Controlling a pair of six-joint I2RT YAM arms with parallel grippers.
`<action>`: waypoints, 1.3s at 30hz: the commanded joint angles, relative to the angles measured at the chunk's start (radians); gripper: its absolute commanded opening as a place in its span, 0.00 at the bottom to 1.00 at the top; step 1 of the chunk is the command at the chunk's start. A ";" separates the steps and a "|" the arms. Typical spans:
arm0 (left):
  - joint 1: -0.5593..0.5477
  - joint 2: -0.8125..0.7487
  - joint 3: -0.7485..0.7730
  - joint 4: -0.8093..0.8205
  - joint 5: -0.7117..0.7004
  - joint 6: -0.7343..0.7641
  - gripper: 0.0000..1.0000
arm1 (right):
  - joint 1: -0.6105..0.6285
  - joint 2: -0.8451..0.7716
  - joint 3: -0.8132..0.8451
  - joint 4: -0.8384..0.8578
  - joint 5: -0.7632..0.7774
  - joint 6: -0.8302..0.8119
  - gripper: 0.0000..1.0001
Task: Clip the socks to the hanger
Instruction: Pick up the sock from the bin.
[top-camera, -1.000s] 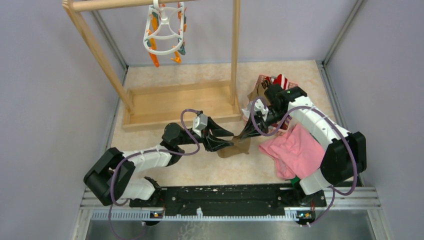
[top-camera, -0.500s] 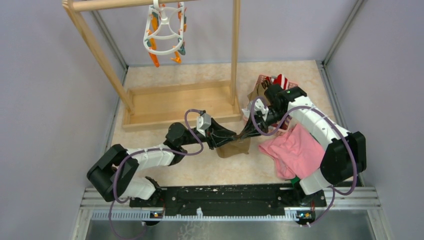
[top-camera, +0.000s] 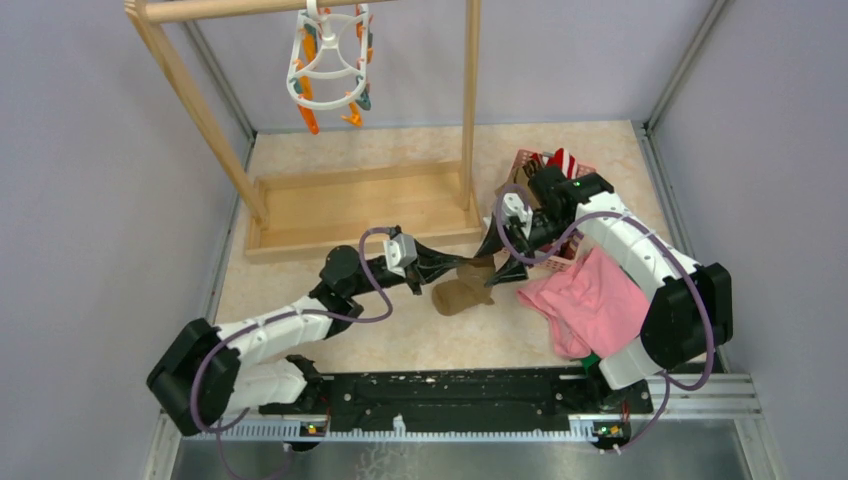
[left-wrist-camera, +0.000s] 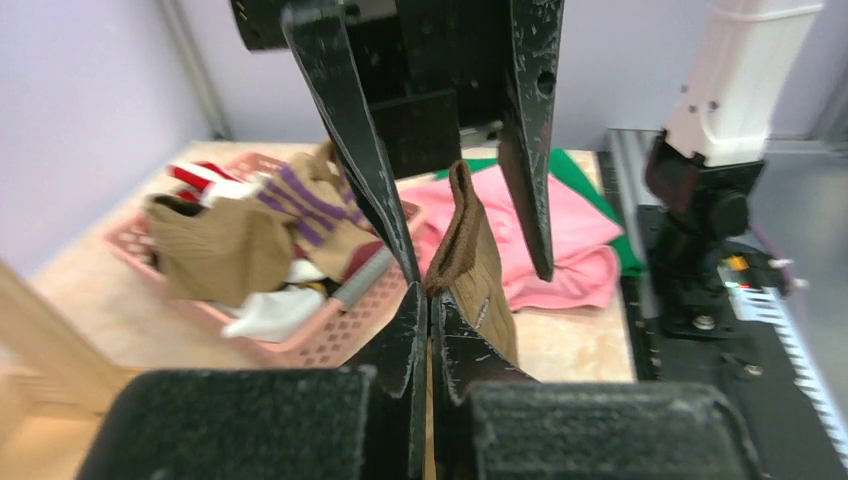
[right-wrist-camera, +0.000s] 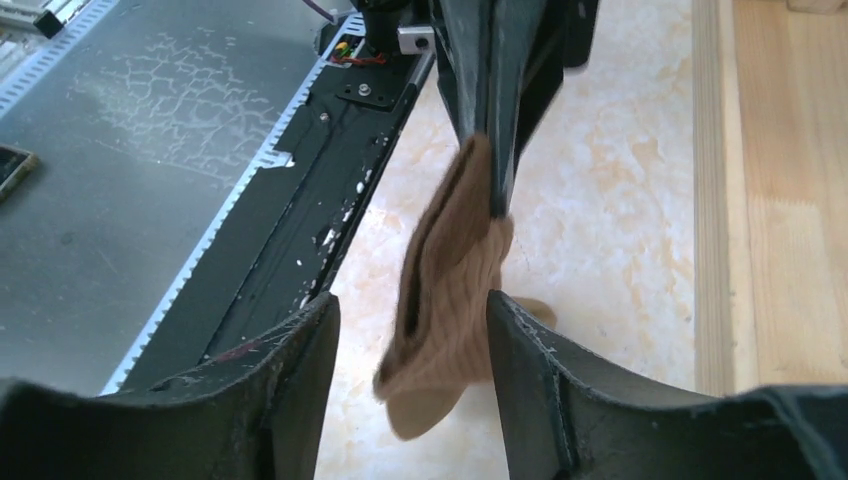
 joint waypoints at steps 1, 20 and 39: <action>-0.023 -0.148 0.010 -0.234 -0.170 0.270 0.00 | 0.012 -0.009 0.055 0.103 0.003 0.134 0.57; -0.047 -0.270 0.011 -0.245 -0.377 0.290 0.00 | 0.059 0.057 0.206 0.378 0.097 0.697 0.32; -0.042 -0.383 -0.101 -0.228 -0.388 0.197 0.59 | 0.089 0.142 0.432 0.067 0.159 0.191 0.00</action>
